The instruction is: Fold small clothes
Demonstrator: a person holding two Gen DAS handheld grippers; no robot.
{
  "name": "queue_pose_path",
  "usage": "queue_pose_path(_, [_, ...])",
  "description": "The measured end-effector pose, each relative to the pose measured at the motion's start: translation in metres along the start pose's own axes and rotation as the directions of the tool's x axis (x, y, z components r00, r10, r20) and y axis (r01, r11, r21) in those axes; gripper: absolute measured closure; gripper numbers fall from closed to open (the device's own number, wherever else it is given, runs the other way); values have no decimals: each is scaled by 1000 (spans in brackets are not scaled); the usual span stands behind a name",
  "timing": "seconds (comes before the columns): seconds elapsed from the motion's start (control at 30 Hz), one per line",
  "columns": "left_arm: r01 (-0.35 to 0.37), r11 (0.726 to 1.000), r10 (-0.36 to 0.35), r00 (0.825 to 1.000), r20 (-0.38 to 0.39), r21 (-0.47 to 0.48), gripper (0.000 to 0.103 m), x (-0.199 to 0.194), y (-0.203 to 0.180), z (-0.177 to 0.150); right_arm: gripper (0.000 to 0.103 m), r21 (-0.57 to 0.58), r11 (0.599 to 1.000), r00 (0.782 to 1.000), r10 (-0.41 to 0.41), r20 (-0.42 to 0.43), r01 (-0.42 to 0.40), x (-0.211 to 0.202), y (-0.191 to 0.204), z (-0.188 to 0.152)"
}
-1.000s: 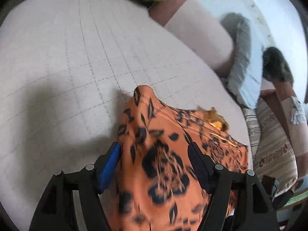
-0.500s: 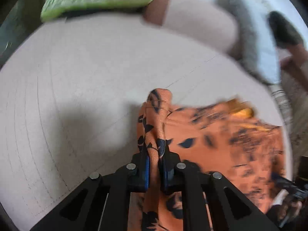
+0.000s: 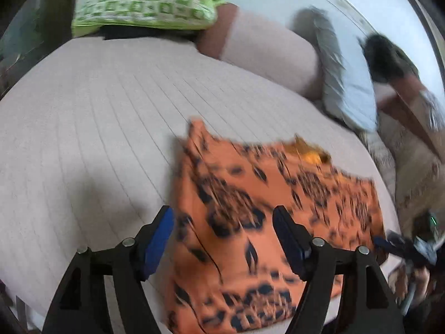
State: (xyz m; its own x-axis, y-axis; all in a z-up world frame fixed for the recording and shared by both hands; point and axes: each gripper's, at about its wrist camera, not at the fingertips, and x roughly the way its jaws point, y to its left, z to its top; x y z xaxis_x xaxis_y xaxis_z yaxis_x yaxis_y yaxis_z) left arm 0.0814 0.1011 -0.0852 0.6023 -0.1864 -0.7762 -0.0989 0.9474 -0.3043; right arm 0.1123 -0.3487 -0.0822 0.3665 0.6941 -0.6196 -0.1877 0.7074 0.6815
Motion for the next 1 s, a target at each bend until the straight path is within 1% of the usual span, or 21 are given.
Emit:
queue_pose_path(0.03, [-17, 1000, 18, 999, -29, 21, 27, 8, -2, -6, 28, 25, 999, 999, -46, -26, 47, 5, -9, -1])
queue_pose_path(0.07, [-74, 995, 79, 993, -89, 64, 27, 26, -6, -15, 31, 65, 995, 996, -67, -63, 71, 11, -23, -3])
queue_pose_path(0.1, [-144, 985, 156, 979, -131, 97, 27, 40, -7, -23, 31, 93, 995, 998, -34, -51, 38, 10, -30, -2])
queue_pose_path(0.13, [-154, 984, 165, 978, -130, 93, 26, 42, -7, -26, 31, 121, 992, 999, -21, -24, 24, 2, -30, 0])
queue_pose_path(0.2, [-147, 988, 150, 986, -77, 43, 27, 28, -6, -26, 31, 127, 992, 999, -31, 40, 25, -17, -21, 2])
queue_pose_path(0.23, [-136, 990, 138, 989, -57, 33, 27, 20, -9, -26, 31, 112, 994, 996, -15, 86, 5, -32, -15, 1])
queue_pose_path(0.3, [-132, 989, 132, 991, 0, 62, 27, 5, -22, -25, 30, 136, 991, 991, -25, 134, 6, -55, -12, -9])
queue_pose_path(0.4, [-129, 986, 122, 990, 68, 107, 27, -8, -45, -27, 30, 295, 955, 980, -90, 179, 34, -80, -27, -47])
queue_pose_path(0.47, [-93, 986, 82, 993, 88, 136, 27, -9, -63, -31, 29, 394, 919, 979, -86, 186, 6, -82, -39, -76])
queue_pose_path(0.53, [-95, 981, 79, 992, 98, 170, 27, -3, -79, -34, 29, 460, 888, 978, -87, 187, -9, -73, -50, -89])
queue_pose_path(0.6, [-91, 972, 75, 994, 77, 218, 27, 7, -96, -41, 29, 495, 869, 974, -102, 203, -13, -67, -58, -91])
queue_pose_path(0.63, [-99, 968, 83, 994, 77, 232, 27, 12, -103, -45, 29, 522, 852, 970, -103, 221, -28, -63, -64, -90])
queue_pose_path(0.67, [-118, 962, 101, 992, 80, 246, 27, 20, -108, -49, 29, 568, 822, 969, -110, 220, -36, -57, -71, -89])
queue_pose_path(0.7, [-132, 956, 117, 991, 70, 260, 27, 28, -113, -52, 29, 587, 808, 970, -106, 221, -45, -54, -74, -90])
queue_pose_path(0.73, [-149, 951, 141, 989, 47, 271, 27, 39, -115, -55, 29, 587, 808, 968, -102, 228, -53, -48, -76, -87])
queue_pose_path(0.77, [-159, 949, 158, 987, 22, 272, 27, 48, -115, -58, 29, 580, 814, 966, -118, 229, -38, -46, -76, -85])
queue_pose_path(0.8, [-172, 942, 179, 984, 4, 288, 27, 56, -115, -61, 30, 583, 812, 962, -152, 227, -9, -44, -77, -82])
queue_pose_path(0.83, [-178, 937, 181, 983, 18, 299, 27, 53, -116, -63, 31, 589, 808, 958, -168, 231, -1, -45, -81, -78])
queue_pose_path(0.87, [-180, 937, 180, 983, 27, 300, 27, 47, -118, -62, 38, 590, 807, 956, -190, 225, 22, -43, -81, -76])
queue_pose_path(0.93, [-137, 949, 127, 990, 52, 283, 27, 32, -120, -60, 54, 572, 815, 954, -236, 187, 90, -46, -82, -72])
queue_pose_path(1.0, [-119, 951, 100, 992, 80, 286, 27, 21, -124, -61, 58, 546, 824, 948, -279, 156, 153, -46, -77, -70])
